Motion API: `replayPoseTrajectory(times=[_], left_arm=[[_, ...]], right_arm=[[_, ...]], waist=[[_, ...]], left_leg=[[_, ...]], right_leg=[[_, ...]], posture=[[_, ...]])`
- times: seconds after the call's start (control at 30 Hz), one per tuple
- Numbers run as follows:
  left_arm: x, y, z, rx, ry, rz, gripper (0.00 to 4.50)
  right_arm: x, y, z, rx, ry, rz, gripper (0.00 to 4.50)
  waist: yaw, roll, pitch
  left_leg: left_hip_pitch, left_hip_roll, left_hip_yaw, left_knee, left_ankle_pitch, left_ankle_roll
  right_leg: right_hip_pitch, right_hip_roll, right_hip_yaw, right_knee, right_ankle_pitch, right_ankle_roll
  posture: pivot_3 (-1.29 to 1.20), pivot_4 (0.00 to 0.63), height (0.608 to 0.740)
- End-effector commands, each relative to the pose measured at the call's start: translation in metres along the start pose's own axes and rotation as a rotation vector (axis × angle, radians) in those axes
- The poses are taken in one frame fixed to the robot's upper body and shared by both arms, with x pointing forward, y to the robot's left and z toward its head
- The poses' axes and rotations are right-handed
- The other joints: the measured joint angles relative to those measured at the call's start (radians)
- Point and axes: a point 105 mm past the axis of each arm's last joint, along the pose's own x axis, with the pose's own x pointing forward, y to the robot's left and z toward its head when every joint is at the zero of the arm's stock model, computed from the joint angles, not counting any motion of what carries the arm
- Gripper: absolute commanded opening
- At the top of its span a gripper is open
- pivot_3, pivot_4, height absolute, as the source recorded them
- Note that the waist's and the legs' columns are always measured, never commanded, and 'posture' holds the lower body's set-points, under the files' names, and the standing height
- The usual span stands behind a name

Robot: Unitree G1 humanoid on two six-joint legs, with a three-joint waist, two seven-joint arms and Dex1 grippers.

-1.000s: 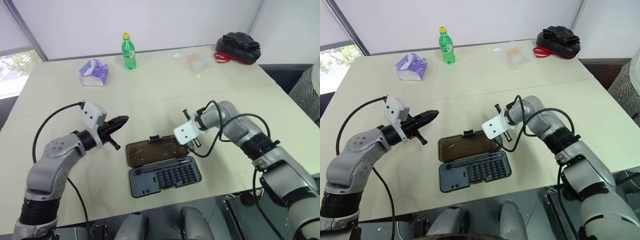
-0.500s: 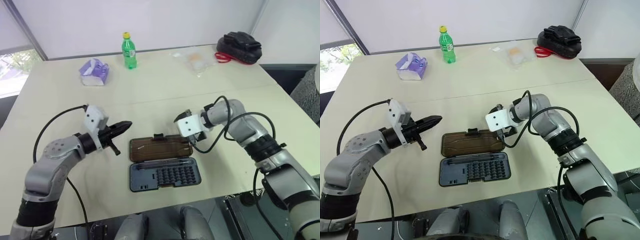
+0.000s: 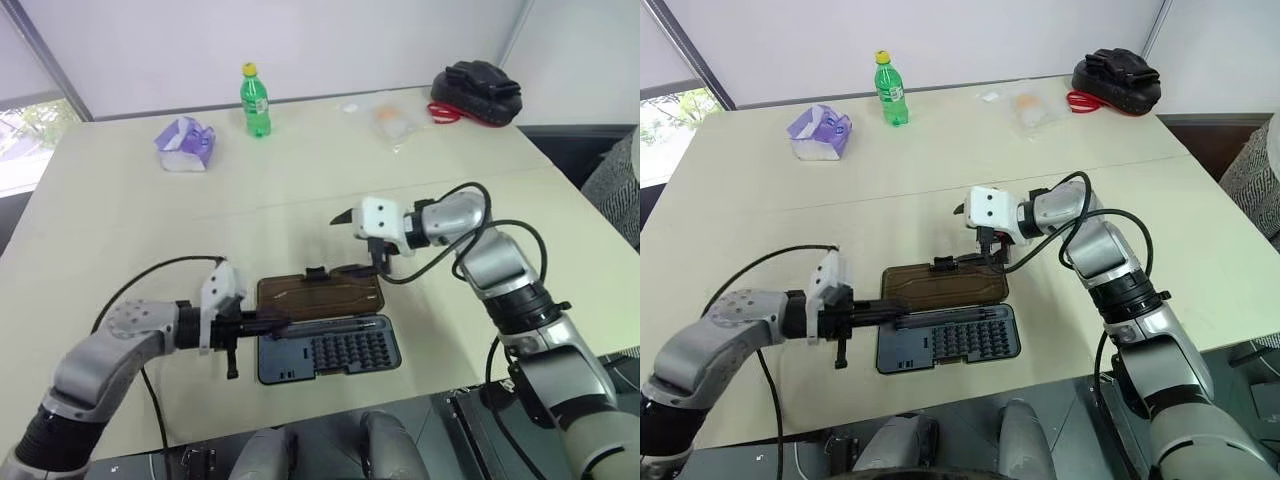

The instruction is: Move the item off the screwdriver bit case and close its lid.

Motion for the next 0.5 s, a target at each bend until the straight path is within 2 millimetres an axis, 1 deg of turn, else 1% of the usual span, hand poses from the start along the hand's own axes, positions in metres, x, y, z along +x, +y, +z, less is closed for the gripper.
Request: replayPoseTrajectory(times=[0.03, 0.3, 0.4, 0.5], left_arm=[[0.002, -0.006, -0.01, 0.02, 0.03, -0.044, 0.0], [0.005, -0.016, -0.036, -0.003, 0.1, -0.085, 0.0], [0.007, -0.013, -0.049, 0.001, 0.123, -0.061, 0.0], [0.009, -0.009, -0.055, 0.003, 0.126, -0.038, 0.0]], right_arm=[[-0.001, -0.004, 0.008, 0.02, -0.028, -0.058, 4.46], [0.004, 0.002, 0.003, 0.115, -0.024, -0.078, 4.46], [0.004, -0.001, 0.0, 0.123, -0.007, -0.092, 4.46], [0.003, -0.002, 0.0, 0.135, -0.004, -0.066, 4.46]], waist=[[0.0, 0.0, 0.0], [-0.001, 0.0, 0.0], [0.0, 0.0, 0.0], [0.002, 0.0, 0.0]], left_leg=[[0.0, 0.0, 0.0, 0.0, 0.0, 0.0], [0.0, 0.0, 0.001, 0.0, 0.0, 0.0], [0.0, 0.0, 0.001, 0.0, 0.0, 0.001], [0.0, 0.0, 0.001, 0.0, 0.0, 0.001]], right_leg=[[0.0, 0.0, 0.0, 0.0, 0.0, 0.0], [-0.001, 0.0, 0.001, 0.0, 0.0, 0.0], [-0.001, 0.0, 0.001, 0.0, 0.0, 0.0], [0.0, 0.0, 0.001, 0.0, 0.0, 0.0]], posture=[[0.0, 0.15, 0.74], [0.0, 0.15, 0.74], [0.0, 0.15, 0.74], [0.0, 0.15, 0.74]])
